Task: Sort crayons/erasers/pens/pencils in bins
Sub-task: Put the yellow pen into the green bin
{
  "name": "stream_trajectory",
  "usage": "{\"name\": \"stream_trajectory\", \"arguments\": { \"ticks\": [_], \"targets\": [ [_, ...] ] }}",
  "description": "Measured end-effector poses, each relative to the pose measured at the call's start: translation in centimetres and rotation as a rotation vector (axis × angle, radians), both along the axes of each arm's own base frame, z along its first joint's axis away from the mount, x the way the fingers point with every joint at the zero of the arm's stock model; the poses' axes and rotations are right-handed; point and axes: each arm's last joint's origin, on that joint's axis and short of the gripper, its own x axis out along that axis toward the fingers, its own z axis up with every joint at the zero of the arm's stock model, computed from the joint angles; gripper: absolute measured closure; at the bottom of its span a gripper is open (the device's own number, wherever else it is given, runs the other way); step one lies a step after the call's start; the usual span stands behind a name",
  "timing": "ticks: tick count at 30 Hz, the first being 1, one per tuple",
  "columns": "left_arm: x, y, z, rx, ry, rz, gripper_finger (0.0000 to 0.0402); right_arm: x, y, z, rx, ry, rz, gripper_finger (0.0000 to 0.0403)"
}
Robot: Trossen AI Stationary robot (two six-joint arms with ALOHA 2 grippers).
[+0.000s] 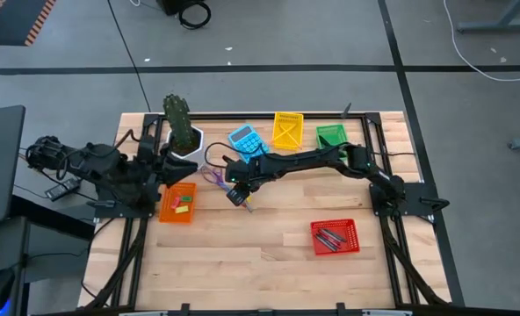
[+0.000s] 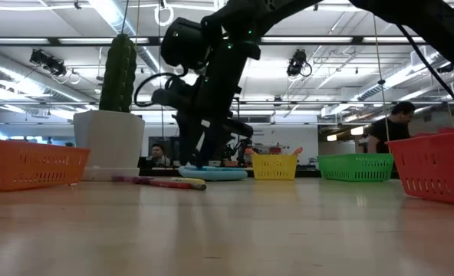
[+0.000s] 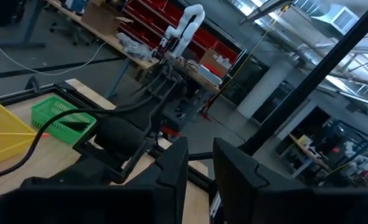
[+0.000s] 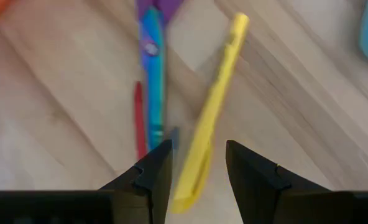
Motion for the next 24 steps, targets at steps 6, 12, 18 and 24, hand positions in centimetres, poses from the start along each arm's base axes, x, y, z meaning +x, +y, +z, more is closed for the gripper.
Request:
{"name": "stream_trajectory", "arguments": {
  "ticks": [6, 12, 18, 24],
  "targets": [
    [0.1, -0.1, -0.1, 0.012, 0.008, -0.033, 0.0316, 0.0, -0.1, -0.8, 0.009, 0.022, -0.032, 0.0247],
    [0.0, -0.1, -0.1, 0.016, 0.010, -0.034, 0.0321, 0.1, -0.1, -0.8, 0.002, 0.013, -0.031, 0.0247],
    [0.0, -0.1, -0.1, 0.015, 0.010, -0.034, 0.0316, 0.3, -0.1, -1.5, 0.004, 0.018, -0.053, 0.0247],
    [0.0, -0.2, -0.2, 0.018, 0.018, -0.048, 0.0319, 0.5, 0.1, -3.1, 0.043, 0.044, -0.048, 0.0247]
  ]
}}
